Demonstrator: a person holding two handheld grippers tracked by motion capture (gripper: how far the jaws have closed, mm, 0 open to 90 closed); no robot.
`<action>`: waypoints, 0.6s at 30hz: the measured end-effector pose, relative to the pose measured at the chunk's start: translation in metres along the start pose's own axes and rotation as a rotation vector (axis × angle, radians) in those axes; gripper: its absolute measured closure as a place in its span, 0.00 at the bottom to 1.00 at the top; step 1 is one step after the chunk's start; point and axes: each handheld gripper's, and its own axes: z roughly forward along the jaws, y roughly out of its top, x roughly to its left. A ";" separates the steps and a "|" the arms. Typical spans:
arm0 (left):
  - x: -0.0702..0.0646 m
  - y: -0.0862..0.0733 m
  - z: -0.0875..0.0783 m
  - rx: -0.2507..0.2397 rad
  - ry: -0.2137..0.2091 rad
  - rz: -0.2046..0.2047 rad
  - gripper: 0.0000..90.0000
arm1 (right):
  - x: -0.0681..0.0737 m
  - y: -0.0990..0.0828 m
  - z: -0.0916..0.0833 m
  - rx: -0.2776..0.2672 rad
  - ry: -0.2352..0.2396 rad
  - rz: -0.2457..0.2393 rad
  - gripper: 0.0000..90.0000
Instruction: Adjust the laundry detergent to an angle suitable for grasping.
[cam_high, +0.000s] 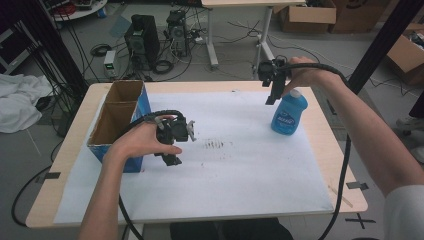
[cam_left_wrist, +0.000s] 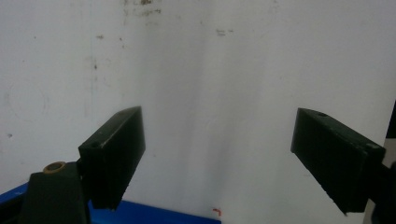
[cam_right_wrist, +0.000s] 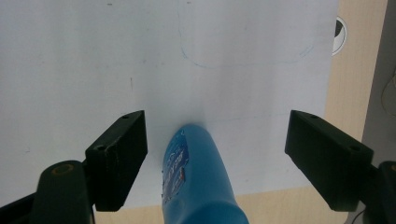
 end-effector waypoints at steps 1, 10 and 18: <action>0.000 0.000 0.000 -0.002 0.001 -0.001 0.20 | 0.000 0.000 0.000 0.000 0.001 0.001 0.23; 0.001 0.001 -0.001 0.001 -0.002 -0.003 0.20 | -0.002 -0.002 0.002 -0.002 0.016 0.009 0.23; -0.002 -0.002 -0.001 0.037 -0.009 -0.014 0.20 | -0.006 -0.003 0.002 0.029 0.025 0.022 0.22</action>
